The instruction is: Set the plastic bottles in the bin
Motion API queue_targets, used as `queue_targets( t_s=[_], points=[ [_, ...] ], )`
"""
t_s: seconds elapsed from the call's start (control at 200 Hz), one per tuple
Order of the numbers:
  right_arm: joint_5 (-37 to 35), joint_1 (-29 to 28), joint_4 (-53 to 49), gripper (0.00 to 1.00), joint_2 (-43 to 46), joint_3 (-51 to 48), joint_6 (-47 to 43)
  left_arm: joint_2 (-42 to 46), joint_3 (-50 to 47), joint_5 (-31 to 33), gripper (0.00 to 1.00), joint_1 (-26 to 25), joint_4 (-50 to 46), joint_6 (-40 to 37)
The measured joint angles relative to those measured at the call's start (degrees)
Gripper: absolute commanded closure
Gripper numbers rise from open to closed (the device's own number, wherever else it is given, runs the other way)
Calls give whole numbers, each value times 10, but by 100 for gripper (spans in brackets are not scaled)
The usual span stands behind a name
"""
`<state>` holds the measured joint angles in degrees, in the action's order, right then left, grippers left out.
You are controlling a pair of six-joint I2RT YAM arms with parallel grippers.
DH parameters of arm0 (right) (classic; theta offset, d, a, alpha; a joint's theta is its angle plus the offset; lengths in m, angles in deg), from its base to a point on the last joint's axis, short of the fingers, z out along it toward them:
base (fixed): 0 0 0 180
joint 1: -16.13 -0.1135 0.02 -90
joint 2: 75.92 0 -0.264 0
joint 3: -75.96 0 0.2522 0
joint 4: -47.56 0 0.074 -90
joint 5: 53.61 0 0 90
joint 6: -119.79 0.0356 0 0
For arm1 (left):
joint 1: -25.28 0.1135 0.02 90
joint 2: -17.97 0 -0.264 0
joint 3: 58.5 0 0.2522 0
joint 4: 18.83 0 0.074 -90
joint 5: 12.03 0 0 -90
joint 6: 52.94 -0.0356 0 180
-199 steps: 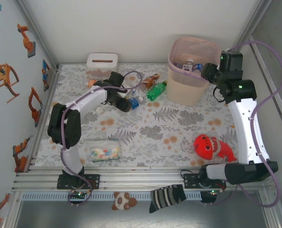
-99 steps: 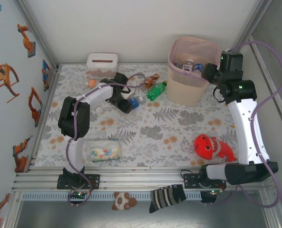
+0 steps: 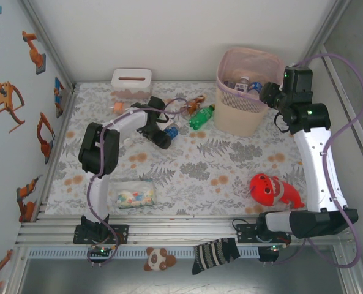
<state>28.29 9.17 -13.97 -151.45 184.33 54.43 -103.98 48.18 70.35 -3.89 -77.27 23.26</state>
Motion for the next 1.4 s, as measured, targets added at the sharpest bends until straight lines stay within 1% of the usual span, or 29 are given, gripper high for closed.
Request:
queue_targets(
  t_s=[0.185,0.391,0.496,0.596,0.766,0.921,1.112,1.237,1.402],
  points=[
    [5,0,0,48,3,0,0,0,0,-6,40,0,0,0],
    [16,0,0,48,10,0,3,4,-4,-23,43,0,1,1],
    [33,0,1,47,18,-2,2,24,-21,-37,44,-1,2,5],
    [62,0,6,46,32,-10,1,62,-42,-57,45,-1,5,14],
    [136,0,38,40,55,-34,-5,142,-60,-105,45,-1,27,33],
    [227,0,81,40,64,-54,-8,217,-83,-168,46,-1,69,51],
    [373,0,174,39,69,-92,3,276,-103,-259,47,-3,130,75],
    [448,0,245,38,71,-117,23,313,-119,-316,47,-12,188,103],
    [515,-10,359,30,92,-170,43,363,-132,-373,47,-38,284,150]
  ],
)
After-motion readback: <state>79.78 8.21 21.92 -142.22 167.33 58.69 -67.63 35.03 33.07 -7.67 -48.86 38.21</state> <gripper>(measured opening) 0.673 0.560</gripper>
